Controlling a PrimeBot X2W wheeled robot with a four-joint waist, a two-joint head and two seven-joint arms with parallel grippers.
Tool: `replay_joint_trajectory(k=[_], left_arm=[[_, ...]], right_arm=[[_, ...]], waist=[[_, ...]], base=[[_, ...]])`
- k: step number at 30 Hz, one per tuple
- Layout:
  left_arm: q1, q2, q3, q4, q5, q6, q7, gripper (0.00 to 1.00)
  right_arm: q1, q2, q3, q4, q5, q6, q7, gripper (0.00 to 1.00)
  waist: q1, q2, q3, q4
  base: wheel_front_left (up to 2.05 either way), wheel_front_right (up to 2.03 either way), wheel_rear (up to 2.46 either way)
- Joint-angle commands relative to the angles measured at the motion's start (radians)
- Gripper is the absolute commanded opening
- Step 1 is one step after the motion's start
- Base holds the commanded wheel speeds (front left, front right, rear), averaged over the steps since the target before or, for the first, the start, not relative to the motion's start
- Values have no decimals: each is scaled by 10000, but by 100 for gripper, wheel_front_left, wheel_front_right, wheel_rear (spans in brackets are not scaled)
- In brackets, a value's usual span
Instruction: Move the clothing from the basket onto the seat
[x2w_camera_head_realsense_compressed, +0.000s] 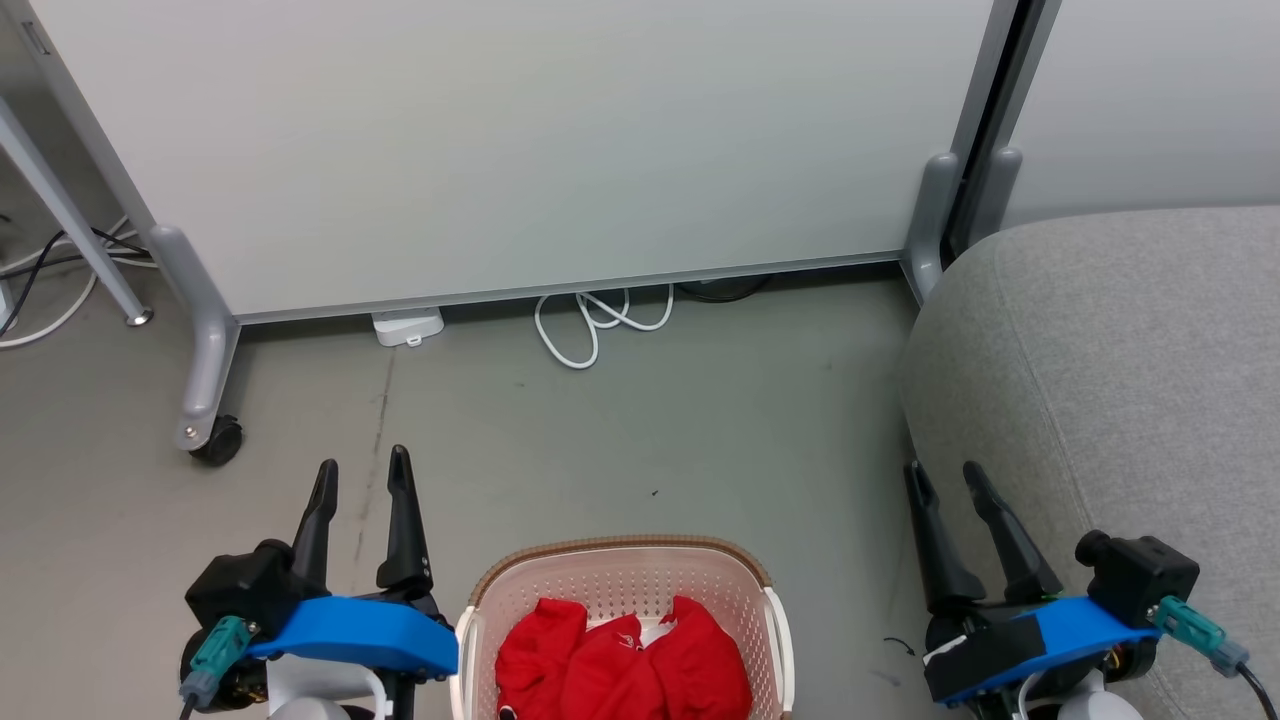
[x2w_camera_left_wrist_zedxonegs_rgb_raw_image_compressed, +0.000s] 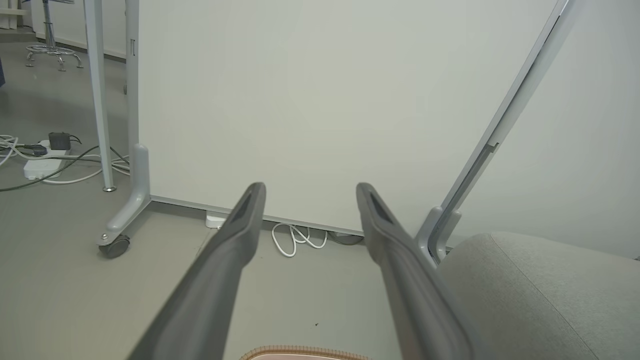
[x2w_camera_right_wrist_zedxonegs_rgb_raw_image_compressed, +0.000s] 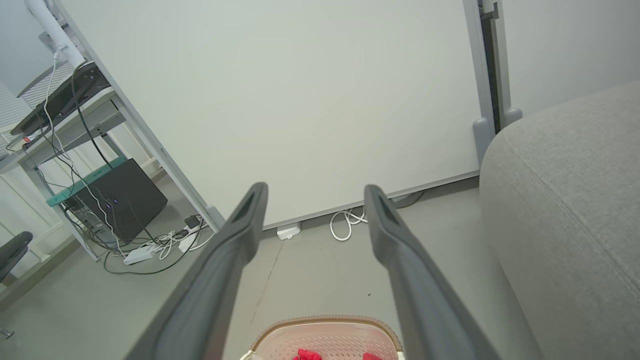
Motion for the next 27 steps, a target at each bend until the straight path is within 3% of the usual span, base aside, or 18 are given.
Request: replay_joint_trajectory(k=[1,27], left_arm=[[-191,57,-30,-90,275,68,-85,100],[-231,63,-484,37,2284,158,-636,100]], right_arm=[[-211,-73,43,-107,-265,19,-101,100],[-157,-90,151,-137,-2409,24,-647,100]], waist=[[0,0,4,6],[0,0,0,114]], base=[[0,0,0],[0,0,0]])
